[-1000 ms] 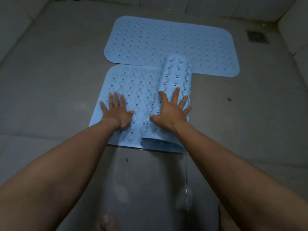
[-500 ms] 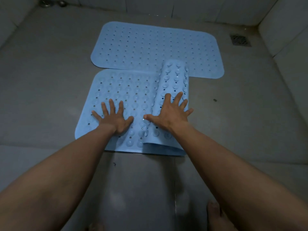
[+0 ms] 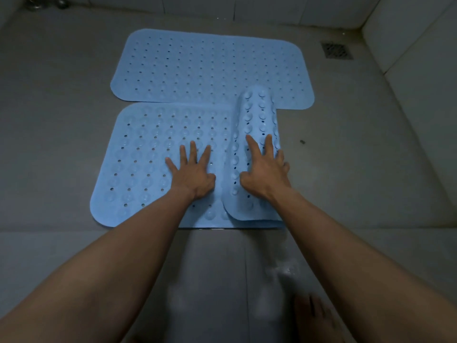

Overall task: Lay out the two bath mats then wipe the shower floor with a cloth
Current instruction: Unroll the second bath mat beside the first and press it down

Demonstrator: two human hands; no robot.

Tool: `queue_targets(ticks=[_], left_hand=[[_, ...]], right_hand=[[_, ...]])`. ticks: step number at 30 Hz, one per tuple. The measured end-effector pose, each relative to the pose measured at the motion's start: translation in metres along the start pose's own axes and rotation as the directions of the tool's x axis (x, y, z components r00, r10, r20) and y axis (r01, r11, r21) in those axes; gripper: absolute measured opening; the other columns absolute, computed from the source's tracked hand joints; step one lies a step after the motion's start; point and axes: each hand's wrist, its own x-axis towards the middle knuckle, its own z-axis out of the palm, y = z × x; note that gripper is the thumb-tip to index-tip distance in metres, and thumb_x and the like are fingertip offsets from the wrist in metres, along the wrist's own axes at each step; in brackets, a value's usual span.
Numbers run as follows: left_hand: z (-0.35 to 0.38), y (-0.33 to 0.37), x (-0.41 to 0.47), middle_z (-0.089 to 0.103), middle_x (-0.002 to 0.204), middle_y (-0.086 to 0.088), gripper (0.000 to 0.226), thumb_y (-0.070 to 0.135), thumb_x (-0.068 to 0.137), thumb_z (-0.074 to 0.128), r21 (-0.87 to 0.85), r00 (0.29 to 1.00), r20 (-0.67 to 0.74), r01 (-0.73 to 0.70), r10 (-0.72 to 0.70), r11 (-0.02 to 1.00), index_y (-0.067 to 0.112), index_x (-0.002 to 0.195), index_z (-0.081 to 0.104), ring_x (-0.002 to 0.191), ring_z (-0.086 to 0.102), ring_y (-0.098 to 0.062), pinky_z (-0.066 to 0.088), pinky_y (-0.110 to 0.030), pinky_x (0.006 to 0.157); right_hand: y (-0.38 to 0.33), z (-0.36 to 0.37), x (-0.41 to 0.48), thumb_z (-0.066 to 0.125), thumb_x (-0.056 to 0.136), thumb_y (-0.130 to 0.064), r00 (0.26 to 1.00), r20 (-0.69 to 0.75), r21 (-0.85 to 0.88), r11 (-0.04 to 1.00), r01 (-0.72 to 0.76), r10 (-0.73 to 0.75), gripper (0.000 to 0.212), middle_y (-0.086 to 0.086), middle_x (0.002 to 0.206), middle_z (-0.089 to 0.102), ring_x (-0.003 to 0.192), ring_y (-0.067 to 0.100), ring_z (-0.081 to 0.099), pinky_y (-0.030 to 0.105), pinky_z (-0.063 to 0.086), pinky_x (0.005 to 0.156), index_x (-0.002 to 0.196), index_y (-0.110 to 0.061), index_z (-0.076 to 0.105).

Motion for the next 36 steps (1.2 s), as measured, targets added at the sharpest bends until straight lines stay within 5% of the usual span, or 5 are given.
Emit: queue_targets(ticks=[6,10,21,32,36], left_hand=[[0.006,0.031,-0.001,-0.014,0.167,-0.004,0.062,0.037,0.103,0.026,-0.013,0.999,0.045,0.019,-0.018,1.0,0.036,0.159,-0.001,0.15,-0.018,-0.043,-0.011,-0.076,0.11],[0.017,0.036,0.001,-0.02,0.166,-0.004,0.07,0.066,0.099,0.014,-0.001,0.998,0.037,0.052,-0.051,0.999,0.036,0.158,-0.009,0.149,-0.023,-0.039,-0.015,-0.073,0.111],[0.025,0.067,0.001,-0.027,0.164,-0.004,0.079,0.081,0.089,0.016,0.009,0.997,0.032,0.066,-0.066,0.998,0.049,0.151,-0.022,0.147,-0.026,-0.044,-0.013,-0.079,0.103],[0.032,0.11,0.015,-0.031,0.162,-0.006,0.078,0.079,0.09,0.011,0.071,0.994,0.073,-0.082,0.076,0.994,0.045,0.154,-0.017,0.148,-0.028,-0.036,-0.012,-0.074,0.111],[0.031,0.106,0.015,-0.019,0.166,-0.007,0.078,0.08,0.09,0.012,0.107,0.995,0.006,-0.097,0.097,0.99,0.045,0.156,-0.009,0.151,-0.018,-0.037,-0.008,-0.073,0.113]], right_hand=[[0.034,0.01,-0.008,0.037,0.097,-0.04,0.998,0.051,-0.126,0.992,0.033,-0.027,0.061,0.006,0.165,-0.021,0.149,0.038,-0.021,0.072,-0.004,0.113,0.155,-0.029,0.022],[0.039,0.02,-0.006,0.051,0.088,-0.069,0.998,-0.004,-0.243,0.969,0.053,-0.056,0.093,0.013,0.163,-0.025,0.148,0.042,-0.023,0.072,-0.003,0.111,0.157,-0.022,0.01],[0.083,0.004,-0.008,0.062,0.09,-0.022,0.991,-0.094,-0.36,0.931,0.058,-0.098,0.084,0.014,0.166,-0.01,0.151,0.039,-0.004,0.07,0.008,0.114,0.158,-0.025,0.012],[0.117,0.001,-0.011,0.049,0.093,-0.043,0.99,-0.103,-0.484,0.865,-0.132,0.094,0.078,0.017,0.164,-0.017,0.148,0.044,-0.02,0.078,-0.01,0.107,0.157,-0.013,0.017],[0.123,-0.009,-0.007,0.021,0.097,-0.064,0.978,-0.153,-0.568,0.797,-0.206,0.143,0.074,0.019,0.165,-0.014,0.147,0.043,-0.025,0.078,-0.019,0.102,0.157,-0.02,0.022]])
